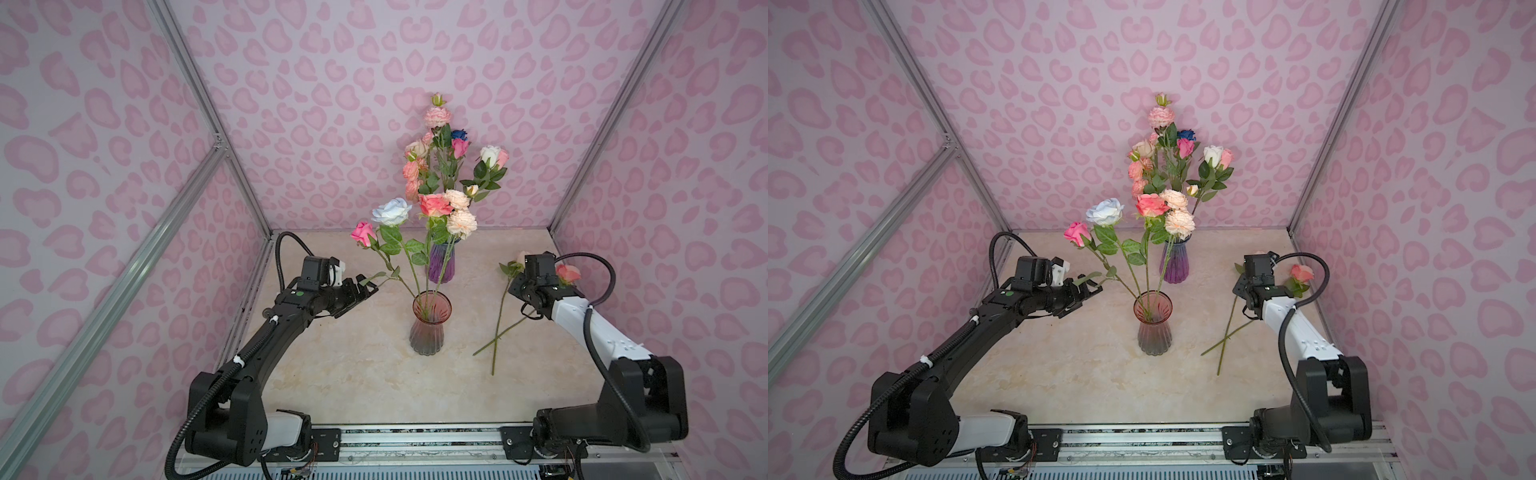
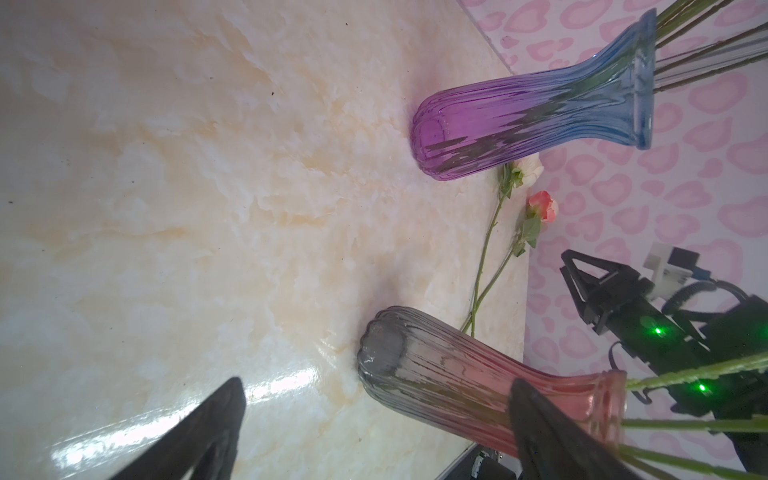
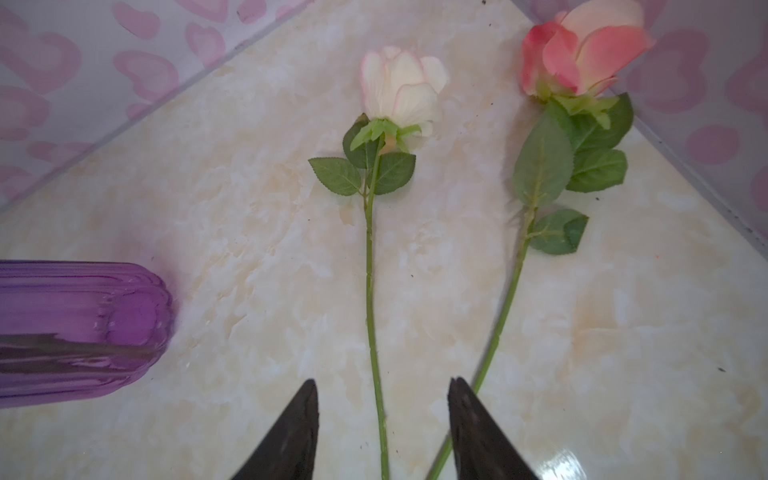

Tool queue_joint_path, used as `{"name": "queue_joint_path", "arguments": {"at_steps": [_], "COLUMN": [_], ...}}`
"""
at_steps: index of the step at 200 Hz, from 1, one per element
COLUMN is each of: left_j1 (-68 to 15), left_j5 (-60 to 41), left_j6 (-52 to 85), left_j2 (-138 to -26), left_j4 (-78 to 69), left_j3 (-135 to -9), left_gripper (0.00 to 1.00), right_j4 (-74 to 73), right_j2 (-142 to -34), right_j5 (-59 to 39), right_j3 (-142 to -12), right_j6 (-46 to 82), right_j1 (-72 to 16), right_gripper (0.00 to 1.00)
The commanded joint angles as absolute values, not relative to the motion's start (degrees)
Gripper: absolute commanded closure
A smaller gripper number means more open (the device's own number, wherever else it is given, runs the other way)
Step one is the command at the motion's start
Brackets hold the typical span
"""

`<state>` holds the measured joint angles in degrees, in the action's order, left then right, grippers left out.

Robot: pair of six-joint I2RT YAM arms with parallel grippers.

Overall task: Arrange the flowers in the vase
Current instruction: 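Grasp the cream rose stem with the right gripper and lift it, then carry the cream rose over the pink-red vase with the right gripper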

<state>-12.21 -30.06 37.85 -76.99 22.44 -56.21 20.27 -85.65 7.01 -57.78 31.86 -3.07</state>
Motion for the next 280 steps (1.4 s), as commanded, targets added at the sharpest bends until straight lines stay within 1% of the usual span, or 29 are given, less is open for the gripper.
{"name": "queue_joint_path", "arguments": {"at_steps": [1,14,30,46,55,77,102,128,143,155,167,202,238,265,280], "left_j1": [-12.29,-12.22,-12.20,-12.08,-12.12,-12.03,-11.93,-11.79,-11.76,-11.74,-11.78,-11.73,-11.60,-11.25,-10.94], "left_j5": [-29.37,-29.10,-28.42,-27.92,-27.67,-27.42,-27.60,-27.61,-27.91,-27.92,-28.23,-28.09,-28.05,-27.90,-27.87], "left_j6": [36.92,36.87,36.91,36.92,36.85,36.83,36.83,36.89,36.91,36.91,36.83,36.83,36.78,36.65,36.65], "left_j2": [-76.77,-76.65,-76.34,-75.98,-75.79,-75.75,-75.85,-76.01,-76.24,-76.29,-76.33,-76.20,-75.85,-75.28,-75.06], "left_j4": [22.22,22.41,22.50,22.54,22.50,22.50,22.51,22.52,22.44,22.38,22.38,22.28,22.38,22.26,22.28], "left_j3": [-56.95,-57.02,-57.07,-56.96,-56.95,-56.82,-56.89,-56.95,-57.03,-57.00,-57.04,-57.04,-57.22,-57.19,-57.20], "left_gripper": [0.01,0.00,0.01,0.01,0.00,0.00,0.00,0.01,0.01,0.01,0.01,0.00,0.00,0.00,0.00], "right_j4": [25.48,27.06,29.59,26.47,26.25,26.42,25.65,24.37,24.19,23.49,21.45,18.18,18.39,16.02,16.26], "right_j2": [-95.66,-101.87,-108.09,-110.41,-111.64,-114.72,-115.19,-114.63,-113.61,-111.97,-109.44,-98.88,-84.31,-71.90,-66.89], "right_j5": [4.05,2.59,2.02,0.24,0.99,0.52,0.70,-0.54,-0.36,-1.49,-5.50,-7.63,-6.13,-4.44,-2.38], "right_j3": [-64.32,-68.43,-72.95,-72.45,-72.78,-73.90,-73.08,-72.32,-71.97,-71.32,-69.78,-65.93,-63.40,-61.84,-62.53], "right_j6": [30.74,29.68,30.34,31.50,32.27,32.26,31.59,31.02,30.58,30.57,30.98,33.04,32.33,30.15,29.43], "right_j1": [-2.46,-2.45,-2.11,-2.13,-2.15,-1.98,-1.93,-1.28,-1.14,-1.14,-1.14,-1.99,-5.06,-9.71,-12.35], "right_gripper": [0.49,0.50,0.54,0.54,0.55,0.59,0.69,0.90,0.95,0.98,1.00,1.00,1.00,1.00,1.00]}}
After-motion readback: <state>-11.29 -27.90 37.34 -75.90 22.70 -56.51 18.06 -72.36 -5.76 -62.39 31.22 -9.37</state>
